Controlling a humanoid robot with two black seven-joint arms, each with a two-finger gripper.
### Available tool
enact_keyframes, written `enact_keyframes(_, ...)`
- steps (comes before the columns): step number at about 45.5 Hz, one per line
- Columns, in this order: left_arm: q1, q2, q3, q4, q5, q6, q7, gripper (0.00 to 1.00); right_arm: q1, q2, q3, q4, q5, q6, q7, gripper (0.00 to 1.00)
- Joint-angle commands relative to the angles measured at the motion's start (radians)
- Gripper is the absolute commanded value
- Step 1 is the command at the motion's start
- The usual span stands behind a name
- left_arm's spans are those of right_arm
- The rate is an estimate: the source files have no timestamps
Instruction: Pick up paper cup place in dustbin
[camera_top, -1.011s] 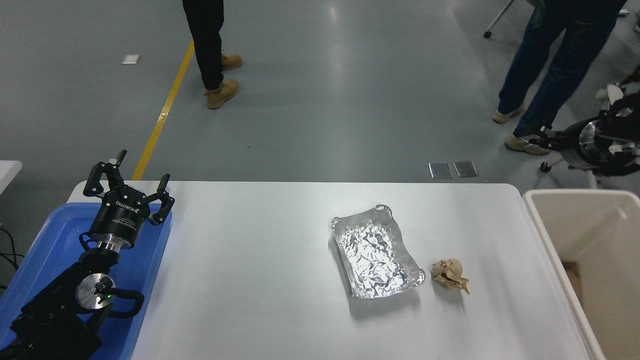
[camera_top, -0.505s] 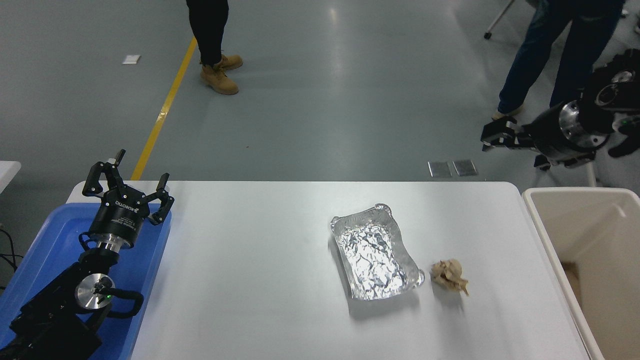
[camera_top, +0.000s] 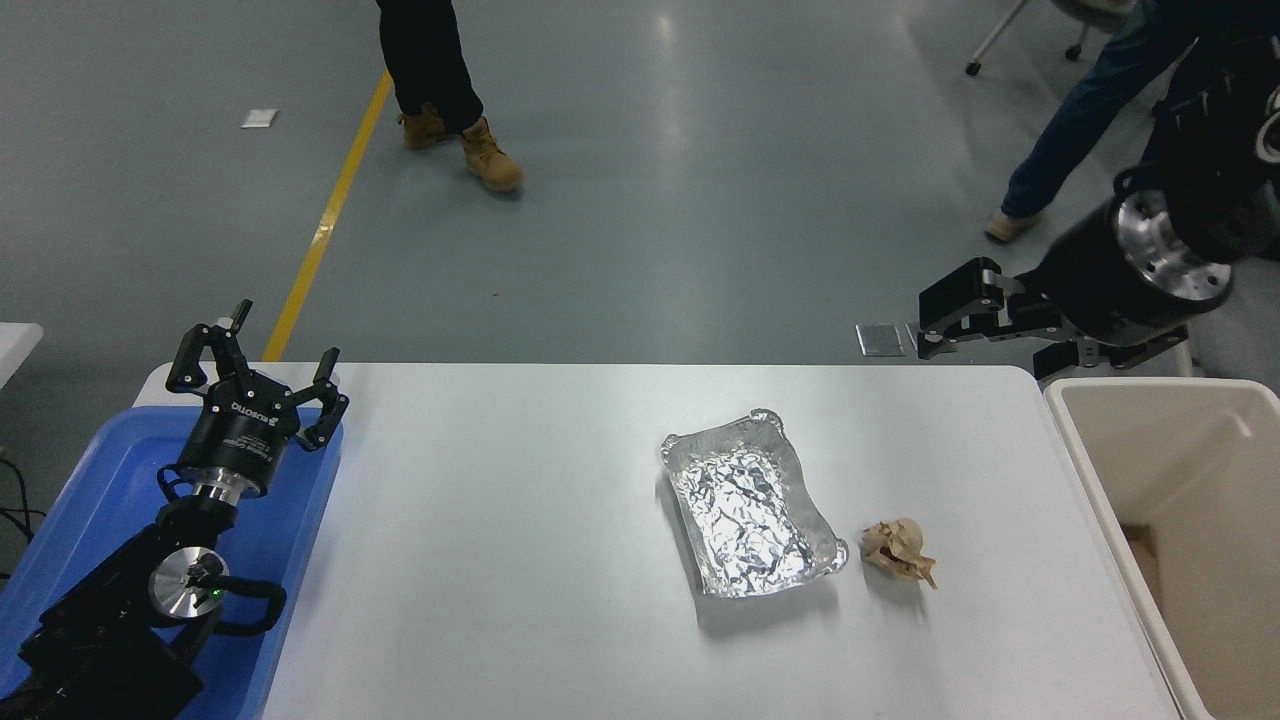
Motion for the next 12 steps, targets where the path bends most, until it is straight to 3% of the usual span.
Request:
enact_keyframes(1, 0.0, 0.0, 0.0, 0.0, 0.0, 0.0, 0.0, 0.98, 0.076, -0.009, 0.041, 0.025, 0.001, 0.095, 0.0, 1.0)
enact_keyframes(12, 0.0, 0.0, 0.0, 0.0, 0.0, 0.0, 0.0, 0.98, 0.063, -0.004, 0.047, 0.024, 0.0, 0.097, -0.002, 1.0)
